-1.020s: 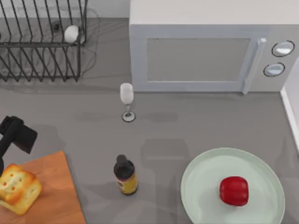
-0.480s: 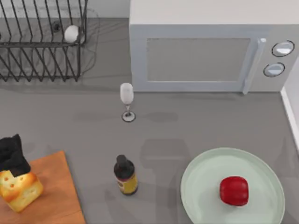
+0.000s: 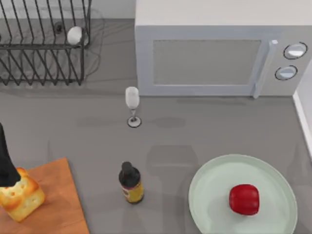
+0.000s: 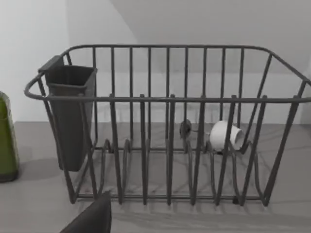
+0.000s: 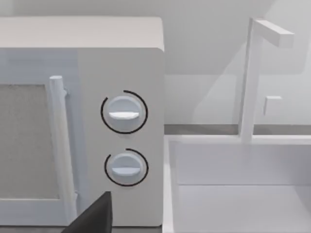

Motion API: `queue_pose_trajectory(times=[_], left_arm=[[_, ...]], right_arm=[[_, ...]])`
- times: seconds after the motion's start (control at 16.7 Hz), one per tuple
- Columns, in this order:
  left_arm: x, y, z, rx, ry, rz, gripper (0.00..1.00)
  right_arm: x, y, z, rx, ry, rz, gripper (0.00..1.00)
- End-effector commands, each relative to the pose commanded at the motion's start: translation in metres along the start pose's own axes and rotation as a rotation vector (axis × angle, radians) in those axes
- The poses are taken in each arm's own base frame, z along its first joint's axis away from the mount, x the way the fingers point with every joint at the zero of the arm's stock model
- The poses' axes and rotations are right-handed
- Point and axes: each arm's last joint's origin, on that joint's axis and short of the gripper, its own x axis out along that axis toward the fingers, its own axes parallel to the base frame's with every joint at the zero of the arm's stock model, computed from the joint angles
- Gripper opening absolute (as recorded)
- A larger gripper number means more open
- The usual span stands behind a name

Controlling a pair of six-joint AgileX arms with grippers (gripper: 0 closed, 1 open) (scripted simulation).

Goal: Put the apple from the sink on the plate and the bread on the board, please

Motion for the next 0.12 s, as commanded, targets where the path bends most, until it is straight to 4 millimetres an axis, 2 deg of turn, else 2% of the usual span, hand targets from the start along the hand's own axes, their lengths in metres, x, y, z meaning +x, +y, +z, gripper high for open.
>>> queue_pose_trajectory(times=[0.12], left_arm=[[0.0000,0.0000,0.0000,0.002,-0.003,0.000,1.00]], right_arm=[[0.0000,0.0000,0.0000,0.000,0.000,0.000,1.00]])
